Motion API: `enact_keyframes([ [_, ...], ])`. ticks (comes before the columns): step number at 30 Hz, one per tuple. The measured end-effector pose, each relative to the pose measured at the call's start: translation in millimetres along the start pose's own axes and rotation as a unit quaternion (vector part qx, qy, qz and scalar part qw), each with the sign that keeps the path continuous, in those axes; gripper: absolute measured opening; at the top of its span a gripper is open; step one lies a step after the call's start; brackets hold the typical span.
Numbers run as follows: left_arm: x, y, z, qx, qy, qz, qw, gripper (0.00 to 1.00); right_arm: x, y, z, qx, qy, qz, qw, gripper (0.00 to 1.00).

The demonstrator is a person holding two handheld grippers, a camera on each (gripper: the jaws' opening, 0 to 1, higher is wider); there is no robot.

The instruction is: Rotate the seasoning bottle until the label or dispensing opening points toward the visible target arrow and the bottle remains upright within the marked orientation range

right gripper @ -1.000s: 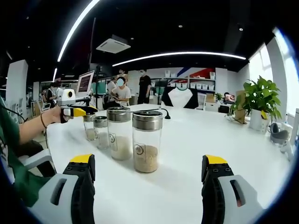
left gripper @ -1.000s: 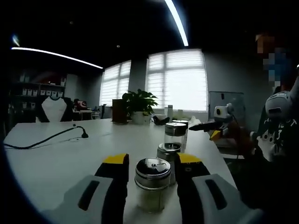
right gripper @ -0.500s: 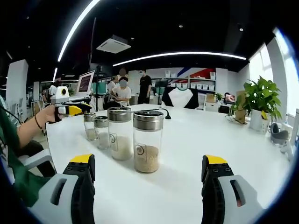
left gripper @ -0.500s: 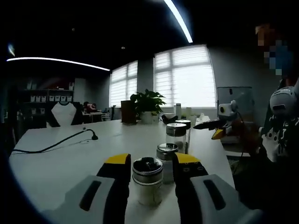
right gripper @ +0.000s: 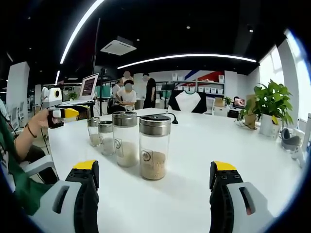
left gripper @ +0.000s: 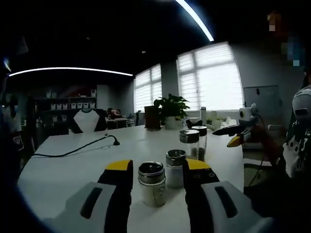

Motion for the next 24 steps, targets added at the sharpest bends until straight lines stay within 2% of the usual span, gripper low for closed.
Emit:
enact_keyframes([
  [2, -2.6, 1.1, 4, 0.004, -0.015, -0.004, 0.9999, 0.44, 1, 0.0, 0, 0.0, -0.001, 0.001, 1.0, 0.97],
  [4, -3.4, 1.8, 7, 0.012, -0.043, -0.022, 0.9988, 0.44, 2, 0.2, 0, 0.0, -0.001, 0.001, 1.0, 0.97],
  [6, -5.4, 1.6, 11, 0.006, -0.053, -0.008, 0.9985, 0.45, 3, 1.0, -1, 0.002, -0.002, 0.002, 1.0, 0.97],
  [8, -10.1, 2.6, 14, -0.005, -0.046, 0.019, 0.9988, 0.46, 4, 0.4, -1, 0.0, -0.003, 0.002, 1.0, 0.97],
  [12, -19.0, 4.7, 21, -0.016, -0.054, 0.023, 0.9982, 0.48, 5, 0.1, 0, -0.001, -0.003, 0.0, 1.0, 0.97],
  [15, -22.3, 8.0, 24, -0.006, -0.076, 0.034, 0.9965, 0.51, 7, 0.9, 0, 0.002, -0.004, -0.003, 1.0, 0.97],
  [21, -26.0, 5.7, 22, 0.039, -0.139, 0.015, 0.9894, 0.7, 6, 0.0, 3, -0.003, 0.002, -0.01, 0.9999, 0.97],
  [24, -30.9, 1.7, 22, 0.037, -0.141, 0.01, 0.9892, 0.79, 6, 0.8, 3, 0.0, 0.005, -0.011, 0.9999, 0.97],
])
Point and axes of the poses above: the point that each gripper's makers call its tool centre point, and the gripper's own axes: z roughly backward along the fingers, x roughly to its left, y roughly out of its underside, the point moved 7 cm from there along z, roughly backward along the fingers, and after that the axes turned 13 degrees about x, right-handed, at the moved point
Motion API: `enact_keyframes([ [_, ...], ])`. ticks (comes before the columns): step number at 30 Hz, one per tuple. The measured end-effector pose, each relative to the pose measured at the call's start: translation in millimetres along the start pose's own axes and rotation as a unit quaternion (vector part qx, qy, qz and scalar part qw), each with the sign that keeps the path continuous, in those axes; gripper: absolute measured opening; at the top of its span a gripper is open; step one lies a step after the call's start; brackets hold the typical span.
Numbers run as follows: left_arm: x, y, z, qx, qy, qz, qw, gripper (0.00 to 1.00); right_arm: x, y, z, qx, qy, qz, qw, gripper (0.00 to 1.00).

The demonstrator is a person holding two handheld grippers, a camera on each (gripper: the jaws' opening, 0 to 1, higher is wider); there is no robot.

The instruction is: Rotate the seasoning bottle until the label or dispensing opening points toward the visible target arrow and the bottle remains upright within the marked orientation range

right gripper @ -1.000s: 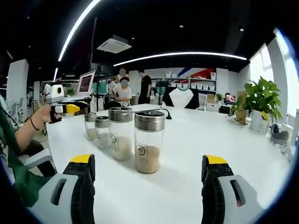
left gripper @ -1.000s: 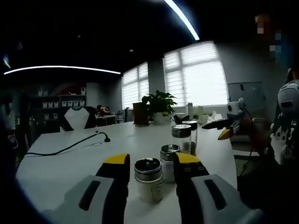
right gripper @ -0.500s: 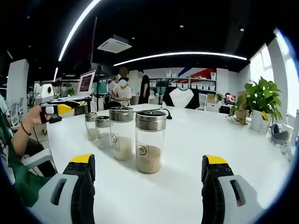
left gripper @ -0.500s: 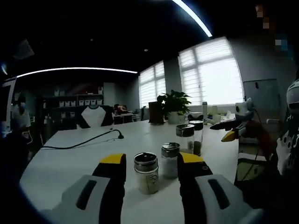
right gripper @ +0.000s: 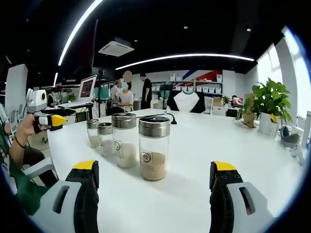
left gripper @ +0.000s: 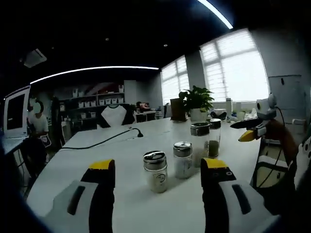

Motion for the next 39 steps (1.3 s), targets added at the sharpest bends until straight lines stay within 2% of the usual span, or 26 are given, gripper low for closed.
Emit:
enact_keyframes([
  [6, -5.9, -3.3, 3.2, 0.006, -0.009, 0.02, 0.9997, 1.0, 5.6, 0.7, -1.0, 0.003, -0.001, 0.004, 1.0, 0.97],
  [14, -3.8, 0.0, 4.2, 0.015, -0.001, 0.045, 0.9989, 1.0, 3.9, 1.5, -1.3, 0.005, 0.001, -0.003, 1.0, 0.97],
  [19, -1.7, 2.4, 5.8, 0.022, -0.005, 0.042, 0.9989, 1.0, 2.1, 0.6, -0.7, 0.005, 0.003, -0.006, 1.0, 0.97],
  [25, -2.5, 5.6, 6.7, 0.028, 0.003, 0.048, 0.9984, 1.0, 1.4, 1.1, 0.9, 0.008, 0.006, -0.016, 0.9998, 0.97],
  [39, -6.0, 4.5, 8.3, 0.022, 0.008, 0.048, 0.9986, 1.0, -1.2, 3.4, 3.1, 0.007, 0.008, -0.019, 0.9998, 0.97],
])
Point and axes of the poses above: the point that each gripper's makers call its tool centre point, and the gripper's own axes: z roughly backward along the fingers, x roughly to its left, y roughly out of its underside, the point moved 7 cm from there along z, roughly backward along the fingers, and after that the axes turned 13 degrees about x, right-handed, at the moved point
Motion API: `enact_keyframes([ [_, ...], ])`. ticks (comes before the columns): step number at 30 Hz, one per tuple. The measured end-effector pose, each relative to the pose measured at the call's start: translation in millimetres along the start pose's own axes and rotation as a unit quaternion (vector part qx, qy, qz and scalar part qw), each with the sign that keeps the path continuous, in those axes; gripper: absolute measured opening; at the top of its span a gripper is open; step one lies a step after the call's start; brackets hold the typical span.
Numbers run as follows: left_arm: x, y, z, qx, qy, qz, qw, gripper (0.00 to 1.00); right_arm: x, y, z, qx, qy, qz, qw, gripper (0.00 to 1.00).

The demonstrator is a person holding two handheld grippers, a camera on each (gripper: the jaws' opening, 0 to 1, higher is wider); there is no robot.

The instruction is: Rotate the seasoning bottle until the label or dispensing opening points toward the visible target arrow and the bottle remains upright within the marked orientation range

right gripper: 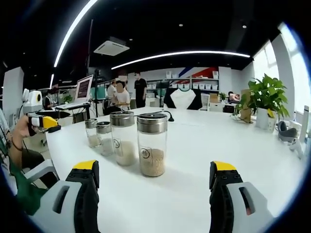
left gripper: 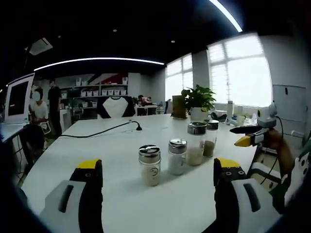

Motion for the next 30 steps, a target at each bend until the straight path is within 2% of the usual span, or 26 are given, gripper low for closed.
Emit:
enact_keyframes([
  [18, 3.6, 1.9, 7, -0.001, 0.006, -0.011, 0.9999, 1.0, 0, -2.7, 3, -0.001, 0.002, 0.005, 1.0, 0.96],
  [21, 8.0, 0.9, 11, -0.01, 0.0, -0.006, 0.9999, 1.0, 0, -2.7, 4, -0.001, 0.003, 0.003, 1.0, 0.96],
  [24, 10.1, 2.3, 11, -0.007, -0.006, -0.006, 0.9999, 1.0, 1, -2.3, 4, -0.001, 0.005, 0.004, 1.0, 0.96],
  [30, 8.6, -0.6, 12, -0.02, 0.001, -0.007, 0.9998, 1.0, 0, -3.6, 5, -0.003, 0.005, 0.006, 1.0, 0.96],
])
Point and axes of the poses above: the point that each gripper's makers call its tool centre point, and the gripper's own axes: z roughly backward along the fingers, x roughly to its left, y roughly out of its underside, the point moved 7 cm from there along z, roughly backward along the fingers, and after that the axes turned 13 degrees about x, right-handed, at the moved point
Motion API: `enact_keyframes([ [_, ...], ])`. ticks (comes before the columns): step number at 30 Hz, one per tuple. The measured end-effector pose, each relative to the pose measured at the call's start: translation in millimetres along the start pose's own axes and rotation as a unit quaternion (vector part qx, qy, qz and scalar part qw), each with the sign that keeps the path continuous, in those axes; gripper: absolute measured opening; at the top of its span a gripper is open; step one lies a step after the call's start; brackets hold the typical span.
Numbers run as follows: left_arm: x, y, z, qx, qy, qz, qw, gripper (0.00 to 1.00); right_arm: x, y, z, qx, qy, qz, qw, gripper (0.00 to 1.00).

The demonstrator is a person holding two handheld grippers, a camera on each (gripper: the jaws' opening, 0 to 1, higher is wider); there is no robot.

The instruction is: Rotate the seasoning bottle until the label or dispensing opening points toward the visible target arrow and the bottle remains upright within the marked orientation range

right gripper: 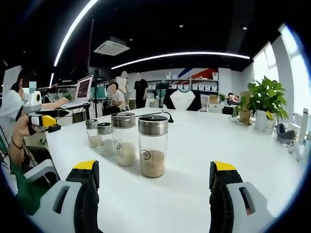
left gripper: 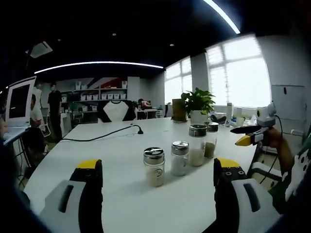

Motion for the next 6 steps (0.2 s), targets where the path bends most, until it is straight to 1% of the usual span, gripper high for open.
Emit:
enact_keyframes([
  [3, -0.5, 0.1, -0.7, 0.002, 0.0, -0.001, 1.0, 1.0, -0.7, -2.0, 0.9, -0.004, -0.004, 0.007, 1.0, 0.97],
  [6, -0.6, 0.9, -2.5, 0.003, 0.002, 0.002, 1.0, 1.0, 3.4, -3.1, 1.8, -0.007, -0.005, 0.009, 0.9999, 0.97],
])
Point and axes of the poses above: the point that each gripper's makers call its tool centre point, and the gripper's own axes: z roughly backward along the fingers, x roughly to its left, y roughly out of its underside, the point moved 7 cm from there along z, roughly backward along the fingers, and after that the axes turned 13 degrees about x, right-handed, at the moved point
